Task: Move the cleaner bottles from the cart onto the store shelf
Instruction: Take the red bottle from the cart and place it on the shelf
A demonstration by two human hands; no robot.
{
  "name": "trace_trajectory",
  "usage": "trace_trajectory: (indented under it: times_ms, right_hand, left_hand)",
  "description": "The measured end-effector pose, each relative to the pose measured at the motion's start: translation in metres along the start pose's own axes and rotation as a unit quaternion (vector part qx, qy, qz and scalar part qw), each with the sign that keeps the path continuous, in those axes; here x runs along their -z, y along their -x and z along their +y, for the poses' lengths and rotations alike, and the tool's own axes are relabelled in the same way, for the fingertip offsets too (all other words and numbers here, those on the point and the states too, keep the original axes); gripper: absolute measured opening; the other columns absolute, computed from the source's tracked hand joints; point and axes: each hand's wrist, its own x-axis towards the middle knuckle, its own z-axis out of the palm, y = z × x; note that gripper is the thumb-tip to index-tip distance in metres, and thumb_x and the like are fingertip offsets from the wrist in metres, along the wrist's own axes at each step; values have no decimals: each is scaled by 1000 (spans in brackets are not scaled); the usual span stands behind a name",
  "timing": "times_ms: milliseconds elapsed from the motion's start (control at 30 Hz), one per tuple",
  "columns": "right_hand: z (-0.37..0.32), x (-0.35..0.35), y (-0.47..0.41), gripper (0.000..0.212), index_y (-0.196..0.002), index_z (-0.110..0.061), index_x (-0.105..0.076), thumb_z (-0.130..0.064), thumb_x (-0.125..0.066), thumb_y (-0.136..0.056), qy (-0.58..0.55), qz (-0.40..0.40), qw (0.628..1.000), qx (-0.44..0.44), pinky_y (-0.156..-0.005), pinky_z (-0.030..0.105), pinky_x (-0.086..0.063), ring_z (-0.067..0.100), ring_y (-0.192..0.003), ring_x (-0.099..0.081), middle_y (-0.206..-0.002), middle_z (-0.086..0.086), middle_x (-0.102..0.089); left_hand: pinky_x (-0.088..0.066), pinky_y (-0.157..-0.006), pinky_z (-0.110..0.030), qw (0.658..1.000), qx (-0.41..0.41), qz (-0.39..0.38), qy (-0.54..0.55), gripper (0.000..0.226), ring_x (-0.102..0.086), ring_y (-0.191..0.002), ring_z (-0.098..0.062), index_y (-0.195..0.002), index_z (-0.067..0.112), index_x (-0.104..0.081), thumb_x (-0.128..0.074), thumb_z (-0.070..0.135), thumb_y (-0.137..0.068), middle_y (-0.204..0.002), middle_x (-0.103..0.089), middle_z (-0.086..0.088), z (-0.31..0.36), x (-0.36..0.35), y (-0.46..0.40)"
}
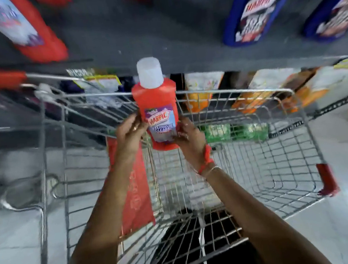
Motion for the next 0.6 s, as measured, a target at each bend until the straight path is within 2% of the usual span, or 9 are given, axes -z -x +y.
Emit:
trace_trajectory:
  times_ms: [67, 100, 133, 200, 267, 367, 467, 500, 600]
  right_hand:
    - [-35, 9, -4, 53, -121, -5, -53, -18, -69, -72, -1, 23, 998, 56, -73, 16, -50, 24, -97, -66, -109, 17, -70]
    - [-54, 14, -8, 53, -123, -5, -52, -14, -69, -74, -11, 29, 996, 87, -69, 6, -46, 19, -94, -64, -109, 16, -70]
    - [-70, 17, -14, 52, -122, -5, -52, -15, -69, -74, -13, 35, 993, 114, -68, 2, -44, 15, -93, -63, -108, 15, -70]
    - [-100, 25, -26, 52, -120, -4, -53, -18, -65, -72, -10, 52, 984, 168, -80, 16, -50, 17, -96, -64, -110, 16, -69]
    - [-127, 33, -40, 52, -123, -3, -51, -11, -65, -73, -15, 67, 978, 199, -87, 32, -53, 21, -101, -65, -113, 17, -68]
    - [-159, 42, -65, 54, -126, -1, -47, -4, -62, -74, -13, 74, 970, 231, -90, 33, -51, 12, -100, -61, -117, 20, -65]
    - [-166, 43, -92, 56, -129, -1, -44, 7, -61, -76, -6, 58, 976, 208, -98, 43, -50, 17, -103, -58, -121, 21, -62]
    - [-163, 42, -102, 59, -130, -4, -43, 6, -61, -75, 2, 55, 979, 197, -99, 48, -49, 22, -106, -60, -122, 21, -62]
    - [-154, 38, -122, 58, -130, -12, -44, 0, -60, -76, 18, 50, 983, 175, -96, 53, -49, 35, -110, -61, -123, 20, -62]
  left_hand:
    - [-46, -69, -3, 998, -68, 10, 3, 39, -59, -70, 16, -117, -5, -48, -49, -14, -79, -65, -67, 34, 42, -2, -3]
    - [-46, -71, -4, 995, -97, 11, 6, 33, -59, -71, 15, -110, -3, -53, -49, -13, -79, -66, -67, 34, 64, -4, -6]
    - [-46, -70, -4, 993, -120, 11, 9, 27, -59, -70, 15, -101, 3, -58, -50, -11, -79, -66, -67, 33, 84, -6, -9]
    - [-46, -68, -4, 987, -160, 9, 18, 24, -58, -69, 14, -92, 14, -59, -52, -4, -79, -66, -68, 30, 117, -10, -19]
    - [-46, -68, -6, 980, -198, 9, 22, 18, -56, -70, 12, -91, 14, -62, -54, 4, -77, -68, -69, 28, 145, -12, -30]
    - [-42, -63, -4, 970, -240, 16, 22, 28, -53, -66, 13, -102, -6, -59, -55, 6, -77, -67, -69, 24, 174, -19, -53]
    - [-39, -55, -2, 970, -241, 33, 11, 28, -51, -57, 14, -105, -14, -55, -55, 0, -81, -77, -73, -2, 182, -28, -72]
    - [-39, -54, -2, 971, -236, 35, 5, 25, -51, -56, 14, -106, -13, -55, -52, -3, -83, -74, -71, 0, 182, -30, -78]
    - [-46, -59, -7, 978, -206, 22, -14, 27, -58, -63, 12, -111, -2, -56, -51, -1, -85, -64, -70, 23, 176, -30, -97]
